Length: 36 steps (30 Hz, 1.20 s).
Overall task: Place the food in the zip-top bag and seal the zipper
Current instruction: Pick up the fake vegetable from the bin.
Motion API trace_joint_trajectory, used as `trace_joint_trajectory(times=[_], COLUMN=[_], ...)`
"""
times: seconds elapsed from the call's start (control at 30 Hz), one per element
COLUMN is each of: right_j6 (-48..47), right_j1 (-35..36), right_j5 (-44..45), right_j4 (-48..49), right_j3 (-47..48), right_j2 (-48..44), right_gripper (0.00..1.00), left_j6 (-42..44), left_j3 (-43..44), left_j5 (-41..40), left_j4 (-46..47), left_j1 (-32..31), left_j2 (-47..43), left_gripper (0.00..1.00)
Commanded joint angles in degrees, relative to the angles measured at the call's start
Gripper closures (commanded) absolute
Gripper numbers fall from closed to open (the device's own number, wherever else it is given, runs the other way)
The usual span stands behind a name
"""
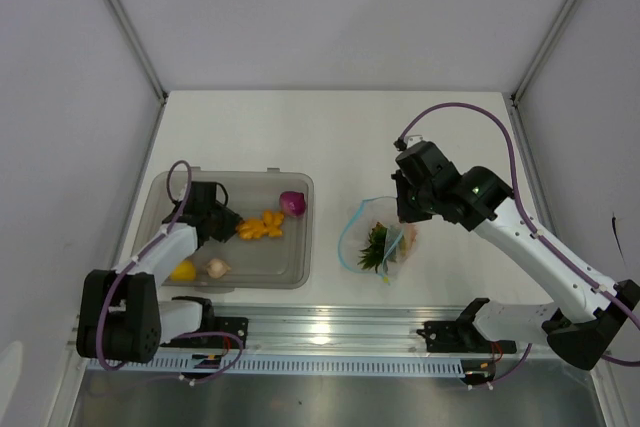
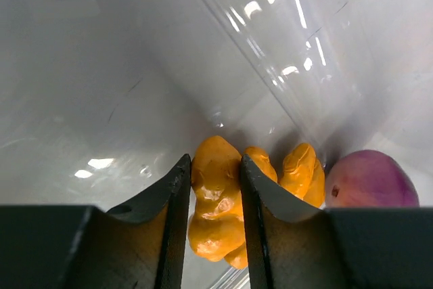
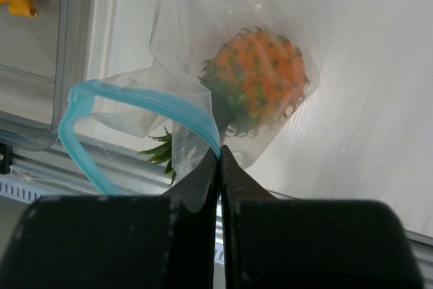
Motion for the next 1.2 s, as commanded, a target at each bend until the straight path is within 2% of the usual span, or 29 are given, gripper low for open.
trace_joint_trajectory(times=[0.0,0.1,0.27,0.4,0.6,0.7,0.8,0.87,0.9,1.1,1.17], right_j6=[0.7,0.9,1.3,2.1,3.2,3.5,3.1,2.8,2.8,3.8,4.5], right_j1=[0.6,0.8,0.9,0.9,0.9,0.9,1.5,1.7,1.7,2.3,2.8], right_j5=[0.5,0.5,0.6,0.9,1.5,2.4,3.6,4.5,4.6,4.6,4.8], right_j4=[1.1,1.0,1.0,0.7,0.0,-1.4,-2.3,-3.4,-4.0,-6.1,-6.4], right_j3=[0.7,1.0,1.2,1.5,3.0,5.1,8.4,11.0,11.8,16.9,18.1], right_j2=[-0.3,-0.3,0.2,1.2,3.1,4.1,4.6,5.3,5.8,8.8,9.9], right_gripper=[1.0,1.0,1.0,1.0,1.0,1.0,1.0,1.0,1.0,1.0,1.0], left_j6=[0.1,0.2,2.0,5.8,11.7,14.0,15.0,15.5,16.1,18.2,18.2], left_j3=[-1.3,-2.5,-1.1,1.2,5.9,8.2,10.4,11.4,12.5,18.9,20.2], left_j5=[-2.5,-3.2,-4.9,-6.9,-8.6,-4.2,4.8,10.0,10.6,3.4,1.7], left_j4=[-2.4,-3.1,-8.1,-12.0,-17.8,-18.1,-15.1,-11.4,-10.6,-7.9,-7.0], left_j1=[0.6,0.6,0.6,0.6,0.6,0.5,-1.1,-3.2,-6.4,-22.6,-25.6], left_j2=[-4.0,-8.5,-14.6,-23.7,-32.8,-36.0,-36.6,-35.6,-35.0,-32.4,-32.1], left_gripper=[0.73,0.86,0.99,0.99,1.0,0.99,0.99,0.99,0.99,0.99,0.99])
